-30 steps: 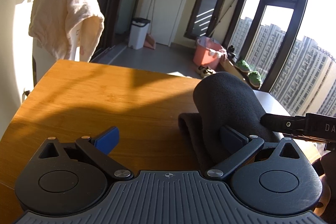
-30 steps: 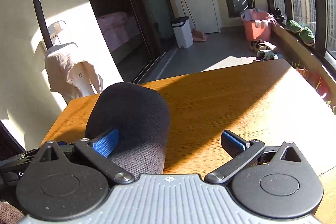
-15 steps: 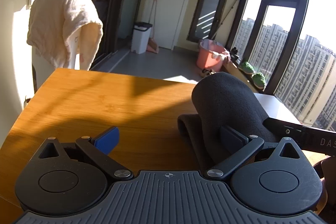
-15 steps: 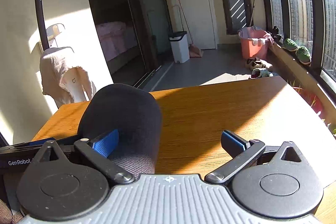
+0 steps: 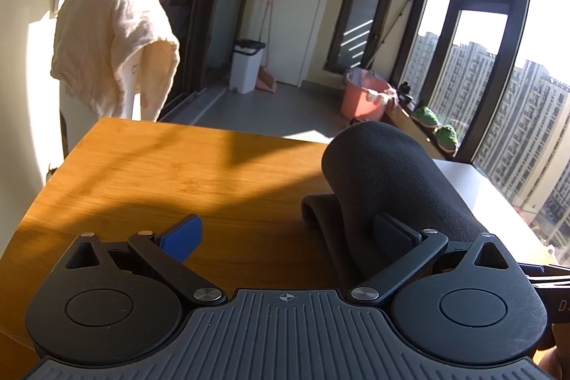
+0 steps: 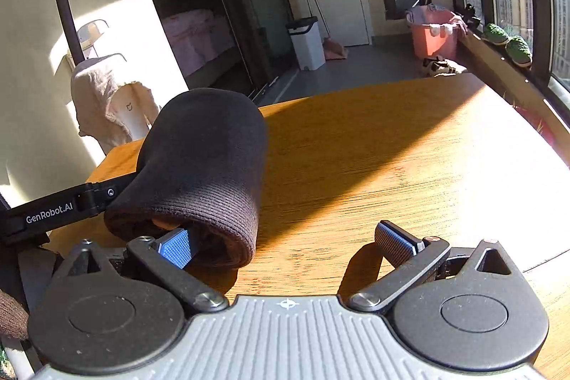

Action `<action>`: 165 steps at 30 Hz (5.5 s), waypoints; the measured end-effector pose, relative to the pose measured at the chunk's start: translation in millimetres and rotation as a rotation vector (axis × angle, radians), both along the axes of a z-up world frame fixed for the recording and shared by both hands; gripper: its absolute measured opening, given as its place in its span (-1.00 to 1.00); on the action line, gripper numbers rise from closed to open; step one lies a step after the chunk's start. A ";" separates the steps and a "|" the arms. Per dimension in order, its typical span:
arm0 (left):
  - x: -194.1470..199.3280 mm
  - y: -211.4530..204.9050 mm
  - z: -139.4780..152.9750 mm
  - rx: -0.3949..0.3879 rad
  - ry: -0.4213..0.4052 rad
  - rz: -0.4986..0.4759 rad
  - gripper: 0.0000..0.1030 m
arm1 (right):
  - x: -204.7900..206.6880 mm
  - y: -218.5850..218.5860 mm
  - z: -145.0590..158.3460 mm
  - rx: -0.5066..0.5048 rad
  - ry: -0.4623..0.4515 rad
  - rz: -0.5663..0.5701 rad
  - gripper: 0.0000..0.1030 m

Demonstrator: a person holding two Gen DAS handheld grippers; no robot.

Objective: Fold clothes

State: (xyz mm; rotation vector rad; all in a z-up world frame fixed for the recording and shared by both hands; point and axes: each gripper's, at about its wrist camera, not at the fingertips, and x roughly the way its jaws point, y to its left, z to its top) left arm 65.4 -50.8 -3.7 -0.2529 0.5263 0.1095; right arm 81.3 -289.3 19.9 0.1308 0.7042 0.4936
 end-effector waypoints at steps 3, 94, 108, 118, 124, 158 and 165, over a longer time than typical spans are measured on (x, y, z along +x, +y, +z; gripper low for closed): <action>0.7 -0.6 0.3 0.005 -0.004 0.003 1.00 | -0.9 -3.1 -0.9 0.009 0.000 -0.010 1.00; -87.1 -85.5 -10.9 0.173 0.229 0.126 1.00 | -77.0 -24.7 -8.3 -0.271 -0.033 -0.088 1.00; -87.2 -85.5 -10.7 0.173 0.229 0.126 1.00 | -76.6 -23.2 -8.2 -0.271 -0.033 -0.084 1.00; -87.3 -85.6 -10.6 0.173 0.229 0.126 1.00 | -76.9 -23.6 -7.8 -0.271 -0.035 -0.073 1.00; -87.3 -85.5 -10.6 0.173 0.229 0.126 1.00 | -76.9 -23.1 -8.0 -0.272 -0.036 -0.076 1.00; -87.1 -85.4 -10.7 0.173 0.229 0.126 1.00 | -76.1 -24.2 -9.0 -0.271 -0.036 -0.071 1.00; -87.1 -85.4 -10.8 0.173 0.229 0.126 1.00 | -75.8 -24.3 -8.8 -0.271 -0.036 -0.070 1.00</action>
